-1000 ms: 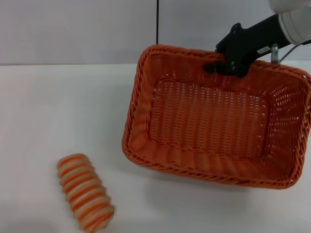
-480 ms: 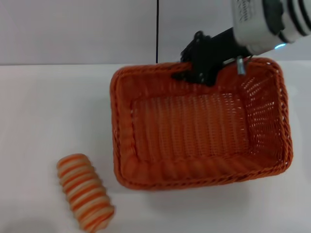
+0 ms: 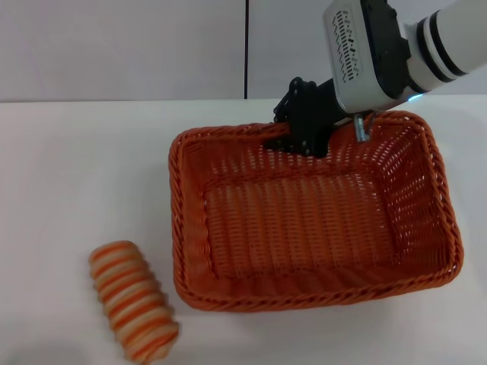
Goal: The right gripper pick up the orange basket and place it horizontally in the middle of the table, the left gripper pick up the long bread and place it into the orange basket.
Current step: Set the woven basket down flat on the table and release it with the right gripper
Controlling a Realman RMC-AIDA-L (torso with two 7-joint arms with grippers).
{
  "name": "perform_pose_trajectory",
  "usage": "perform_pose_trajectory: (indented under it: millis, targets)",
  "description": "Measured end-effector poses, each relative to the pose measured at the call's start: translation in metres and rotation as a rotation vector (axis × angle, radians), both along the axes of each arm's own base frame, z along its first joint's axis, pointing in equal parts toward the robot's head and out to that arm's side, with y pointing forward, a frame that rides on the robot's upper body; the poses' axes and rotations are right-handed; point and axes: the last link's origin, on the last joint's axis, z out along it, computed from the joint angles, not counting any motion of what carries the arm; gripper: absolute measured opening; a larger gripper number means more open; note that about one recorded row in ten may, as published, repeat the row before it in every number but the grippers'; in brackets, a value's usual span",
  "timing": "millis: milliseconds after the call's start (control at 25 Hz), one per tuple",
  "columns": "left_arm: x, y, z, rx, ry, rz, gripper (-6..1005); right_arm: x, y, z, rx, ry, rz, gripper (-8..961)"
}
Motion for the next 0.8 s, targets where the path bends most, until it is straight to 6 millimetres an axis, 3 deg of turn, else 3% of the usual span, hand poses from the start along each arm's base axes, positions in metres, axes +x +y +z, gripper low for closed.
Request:
perform_pose_trajectory:
  millis: [800]
  targets:
    - [0.0044, 0.0050, -0.0031, -0.012, -0.009, -0.030, 827, 0.0034, 0.0030, -0.0039, 0.073, 0.061, 0.045, 140]
